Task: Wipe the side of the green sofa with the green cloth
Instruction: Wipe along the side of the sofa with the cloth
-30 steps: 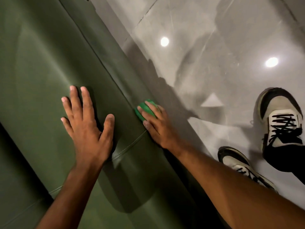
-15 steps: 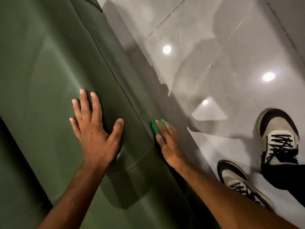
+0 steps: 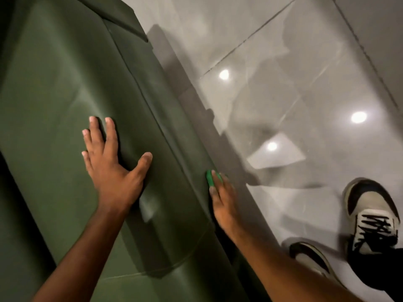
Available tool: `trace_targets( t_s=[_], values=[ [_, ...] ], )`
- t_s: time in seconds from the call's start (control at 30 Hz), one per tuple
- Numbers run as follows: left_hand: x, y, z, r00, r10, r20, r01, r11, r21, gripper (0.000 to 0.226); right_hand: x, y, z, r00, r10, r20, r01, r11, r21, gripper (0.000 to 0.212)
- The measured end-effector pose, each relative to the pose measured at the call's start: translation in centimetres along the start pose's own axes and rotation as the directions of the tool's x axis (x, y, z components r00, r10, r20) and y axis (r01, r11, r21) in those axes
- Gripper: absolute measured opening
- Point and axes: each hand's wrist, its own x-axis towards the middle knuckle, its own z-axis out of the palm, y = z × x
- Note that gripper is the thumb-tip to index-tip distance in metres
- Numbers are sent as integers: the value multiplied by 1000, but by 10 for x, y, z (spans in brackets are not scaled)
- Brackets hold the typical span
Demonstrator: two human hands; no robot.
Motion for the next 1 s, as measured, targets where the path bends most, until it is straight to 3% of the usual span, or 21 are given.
trace_targets(
  t_s=[0.13,0.2,0.3,0.4,0.57,0.67,0.77,0.9,1.0],
  values=[
    [38,0,0,1000,1,-23,0,999,53,100,32,-48,6,935,-354,-6,352,930,-107,45],
    [41,-2,4,999,28,-29,-26,997,76,100,83,-67,11,894,-446,39,446,881,-160,46],
    [41,-5,7,997,43,-57,-38,996,76,99,141,-59,9,966,-238,97,246,966,-80,47],
    [39,0,8,996,42,-80,-39,999,31,98,124,-27,3,987,-66,147,71,997,-26,47],
    [38,4,10,995,37,-96,-37,999,-2,96,51,-41,3,977,-146,154,172,969,-179,51],
    [35,0,13,993,40,-112,-45,998,-44,97,63,-73,7,974,-181,138,209,950,-230,50],
    [35,-5,17,991,57,-123,-63,997,-43,99,106,-78,10,966,-183,183,214,963,-164,49],
    [40,-3,12,994,36,-103,-36,999,0,102,142,-66,6,972,-110,209,118,993,-24,48],
    [41,5,9,998,-1,-69,1,1000,13,105,126,-47,1,972,90,216,-92,996,2,48]
  ],
)
